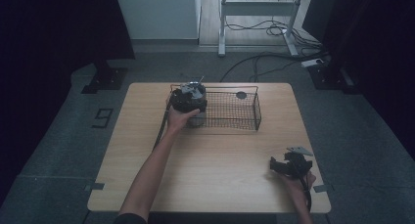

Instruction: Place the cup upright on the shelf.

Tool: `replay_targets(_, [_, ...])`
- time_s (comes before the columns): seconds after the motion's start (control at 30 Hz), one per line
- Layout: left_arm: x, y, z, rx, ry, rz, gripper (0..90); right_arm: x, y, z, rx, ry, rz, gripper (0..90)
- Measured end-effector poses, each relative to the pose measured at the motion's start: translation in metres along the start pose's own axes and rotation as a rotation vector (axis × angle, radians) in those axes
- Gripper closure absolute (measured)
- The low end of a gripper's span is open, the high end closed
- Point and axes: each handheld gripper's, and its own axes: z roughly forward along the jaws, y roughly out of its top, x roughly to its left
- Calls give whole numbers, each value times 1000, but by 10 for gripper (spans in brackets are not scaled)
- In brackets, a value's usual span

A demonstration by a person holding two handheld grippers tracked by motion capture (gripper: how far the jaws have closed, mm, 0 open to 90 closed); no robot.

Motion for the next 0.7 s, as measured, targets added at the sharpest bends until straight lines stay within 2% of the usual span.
replay_targets(0.13, [0, -4, 2, 8, 7, 4, 38, 0, 0, 0, 0, 0, 0, 10])
replay_targets(0.47, [-2, -6, 0, -19, 22, -7, 31, 0, 0, 0, 0, 0, 0, 10])
replay_targets(0.6, [0, 0, -11, -61, 7, -21, 11, 0, 0, 0, 0, 0, 0, 10])
replay_targets(0.7, [1, 5, -20, -73, -2, -13, 3, 0, 0, 0, 1, -1, -1, 11])
